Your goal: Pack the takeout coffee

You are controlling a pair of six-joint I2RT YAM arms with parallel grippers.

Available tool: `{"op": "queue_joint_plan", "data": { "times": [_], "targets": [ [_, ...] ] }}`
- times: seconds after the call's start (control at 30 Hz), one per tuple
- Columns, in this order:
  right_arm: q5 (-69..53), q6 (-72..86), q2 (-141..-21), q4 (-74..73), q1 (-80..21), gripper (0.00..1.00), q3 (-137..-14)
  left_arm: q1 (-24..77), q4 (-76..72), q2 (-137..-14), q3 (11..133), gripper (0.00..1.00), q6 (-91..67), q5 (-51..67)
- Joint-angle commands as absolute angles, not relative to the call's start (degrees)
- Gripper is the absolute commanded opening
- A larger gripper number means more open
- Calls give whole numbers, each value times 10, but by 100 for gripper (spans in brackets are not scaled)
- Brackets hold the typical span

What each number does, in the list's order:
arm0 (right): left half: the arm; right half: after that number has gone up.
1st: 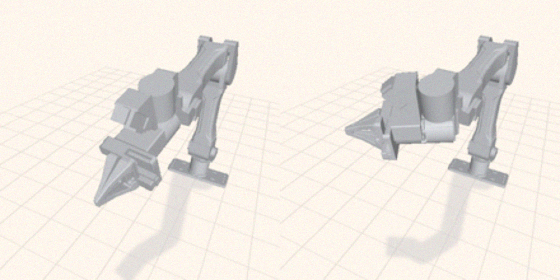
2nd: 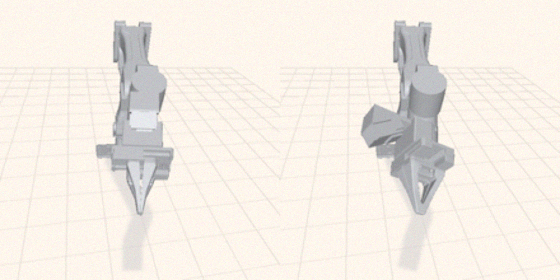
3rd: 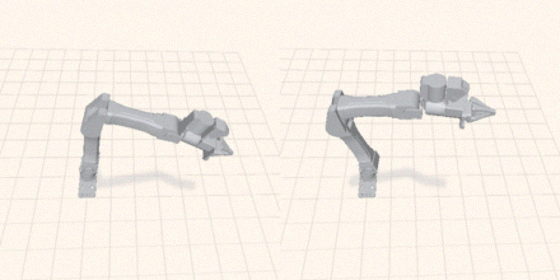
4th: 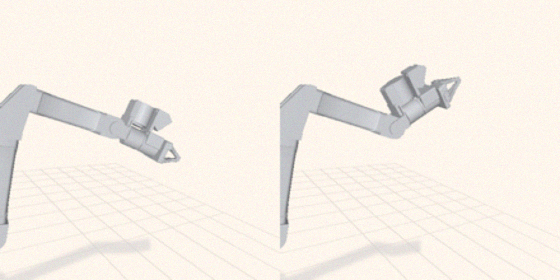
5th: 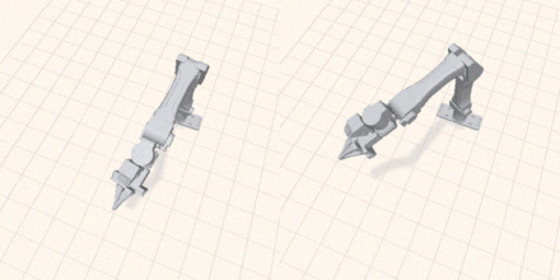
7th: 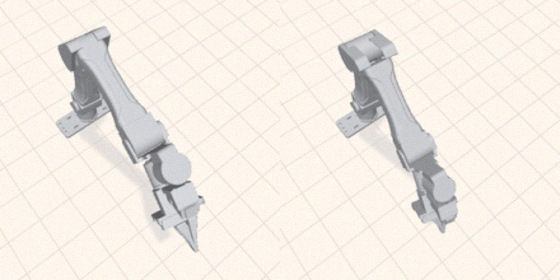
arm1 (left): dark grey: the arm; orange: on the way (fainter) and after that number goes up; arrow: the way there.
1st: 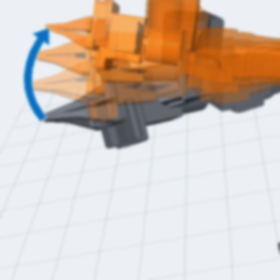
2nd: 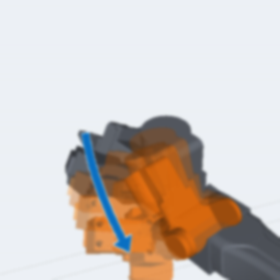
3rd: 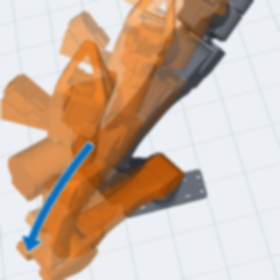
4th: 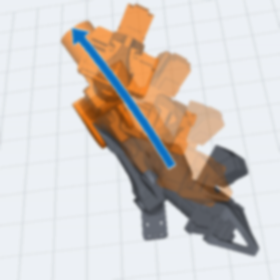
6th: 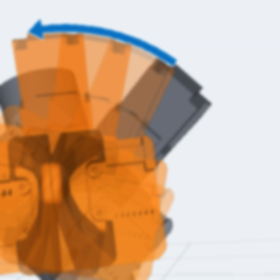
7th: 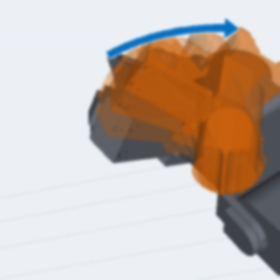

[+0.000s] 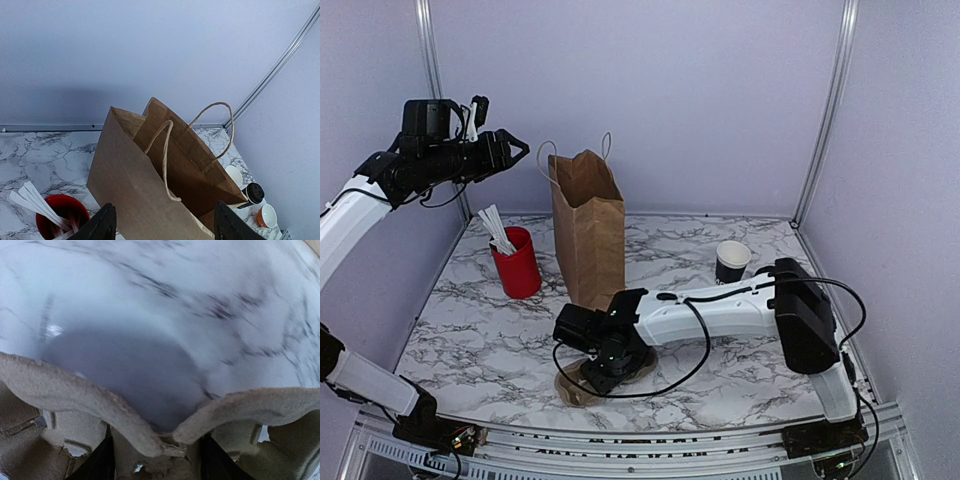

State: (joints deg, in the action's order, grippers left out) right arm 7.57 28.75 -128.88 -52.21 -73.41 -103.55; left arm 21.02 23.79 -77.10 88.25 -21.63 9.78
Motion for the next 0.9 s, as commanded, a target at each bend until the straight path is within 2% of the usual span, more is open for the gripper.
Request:
{"op": "queue_joint_plan", "data": {
  "times": [0.0, 0.2, 0.57, 0.87],
  "targets": [
    [109, 315, -1202, -479, -687, 55, -928, 209, 221, -767, 878, 66, -212, 92],
    [106, 313, -1135, -449, -657, 57, -846, 209, 221, -778, 883, 66, -214, 97],
    [120, 351, -1158, -486, -656, 61, -900, 209, 223, -776, 878, 66, -216, 101],
    [127, 382, -1161, -490, -655, 61, -889, 209, 223, -778, 879, 66, -220, 111]
  ]
}}
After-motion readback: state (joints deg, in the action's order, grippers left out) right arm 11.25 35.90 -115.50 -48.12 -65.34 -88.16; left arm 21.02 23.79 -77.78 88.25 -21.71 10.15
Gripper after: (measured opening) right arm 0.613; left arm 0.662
